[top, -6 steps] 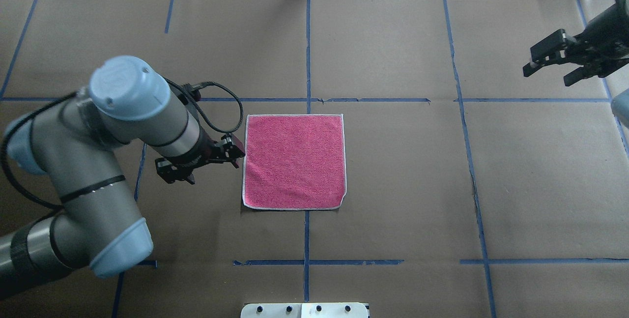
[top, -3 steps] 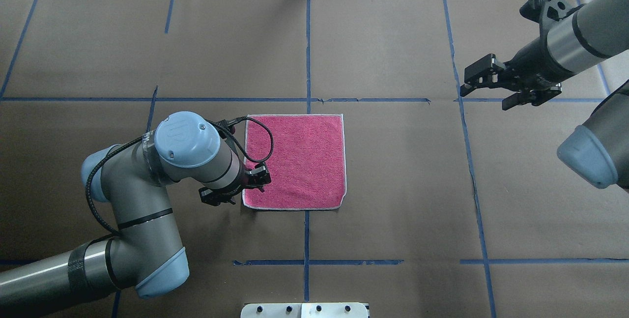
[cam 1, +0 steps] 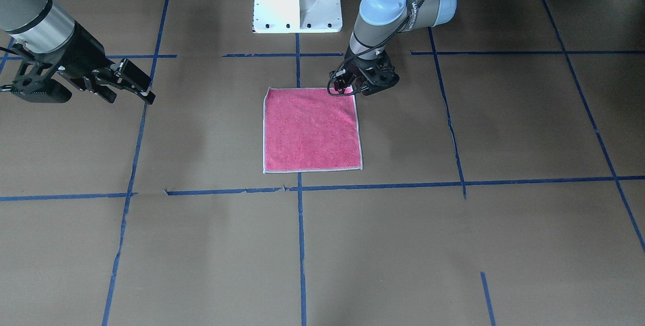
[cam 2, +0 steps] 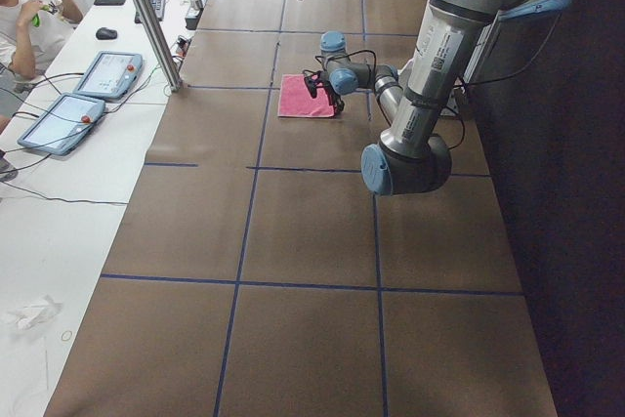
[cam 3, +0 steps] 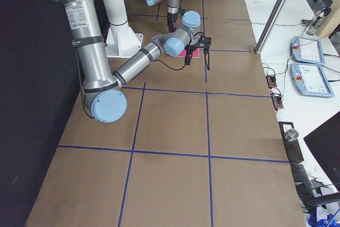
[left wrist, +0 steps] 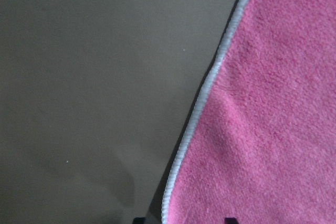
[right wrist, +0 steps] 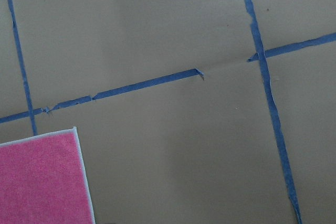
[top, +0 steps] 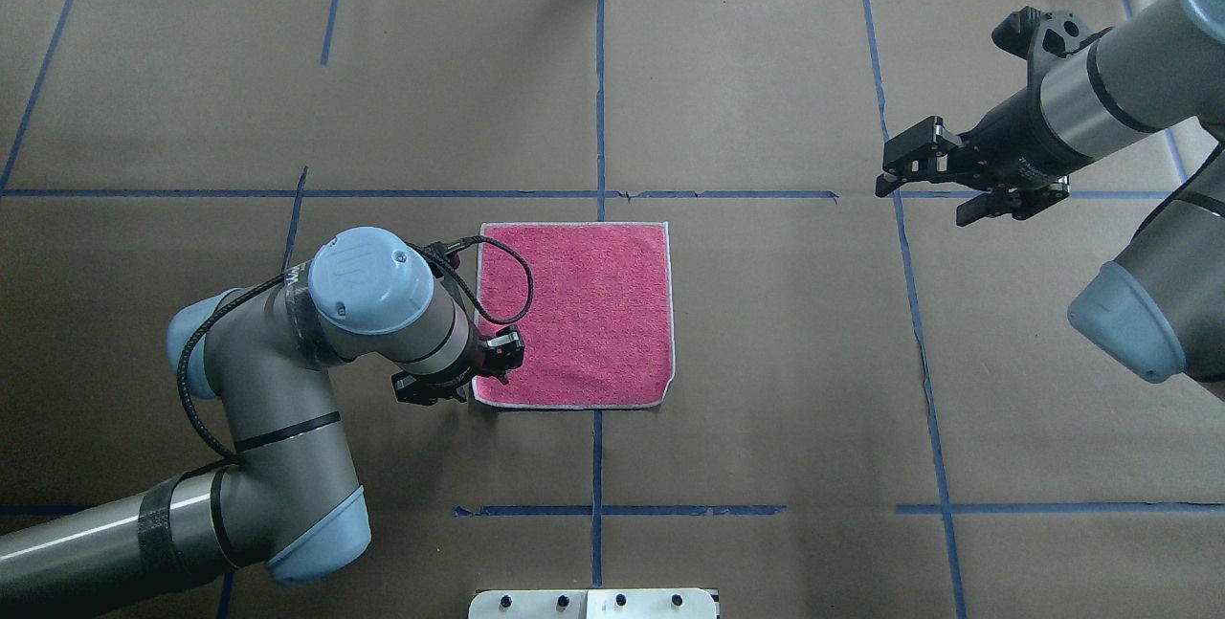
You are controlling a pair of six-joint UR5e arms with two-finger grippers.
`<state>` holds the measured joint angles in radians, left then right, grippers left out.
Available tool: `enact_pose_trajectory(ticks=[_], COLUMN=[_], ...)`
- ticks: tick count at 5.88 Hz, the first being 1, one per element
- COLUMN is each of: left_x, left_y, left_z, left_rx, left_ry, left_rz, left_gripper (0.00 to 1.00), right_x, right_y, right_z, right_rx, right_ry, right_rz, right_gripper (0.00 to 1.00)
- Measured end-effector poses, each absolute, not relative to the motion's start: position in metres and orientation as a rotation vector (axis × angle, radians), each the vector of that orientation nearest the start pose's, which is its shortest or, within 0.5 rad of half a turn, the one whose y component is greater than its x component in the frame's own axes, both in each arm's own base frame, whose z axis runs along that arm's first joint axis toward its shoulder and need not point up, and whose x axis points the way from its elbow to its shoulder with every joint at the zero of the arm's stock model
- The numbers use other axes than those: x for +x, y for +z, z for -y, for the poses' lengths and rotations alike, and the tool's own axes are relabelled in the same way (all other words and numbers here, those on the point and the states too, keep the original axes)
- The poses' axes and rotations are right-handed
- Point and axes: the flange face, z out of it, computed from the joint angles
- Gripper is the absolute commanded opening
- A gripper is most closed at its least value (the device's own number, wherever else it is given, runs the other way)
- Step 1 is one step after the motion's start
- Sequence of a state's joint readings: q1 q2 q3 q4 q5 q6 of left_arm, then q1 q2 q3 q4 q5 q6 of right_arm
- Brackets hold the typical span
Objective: Fold towel twice with both arms
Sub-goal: 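Bring the right gripper to the towel's opposite edge, near the robot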
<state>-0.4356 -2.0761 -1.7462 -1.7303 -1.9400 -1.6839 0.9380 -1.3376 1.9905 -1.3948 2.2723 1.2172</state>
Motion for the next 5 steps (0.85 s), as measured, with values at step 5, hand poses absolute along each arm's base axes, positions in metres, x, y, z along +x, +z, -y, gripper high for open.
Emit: enact_pose_trajectory(ticks=[5], left_x=[0.552], left_y=[0.289], left_z=[0.359], left_rx=[-0.218], left_ry=[-0.356], left_rz=[-0.852], left_gripper=[0.19], right_x=[-0.262], right_y=[0.316], right_z=[0.47], right_rx=[-0.055], right_ry=[0.245], right_rz=[1.029], right_gripper=[1.0])
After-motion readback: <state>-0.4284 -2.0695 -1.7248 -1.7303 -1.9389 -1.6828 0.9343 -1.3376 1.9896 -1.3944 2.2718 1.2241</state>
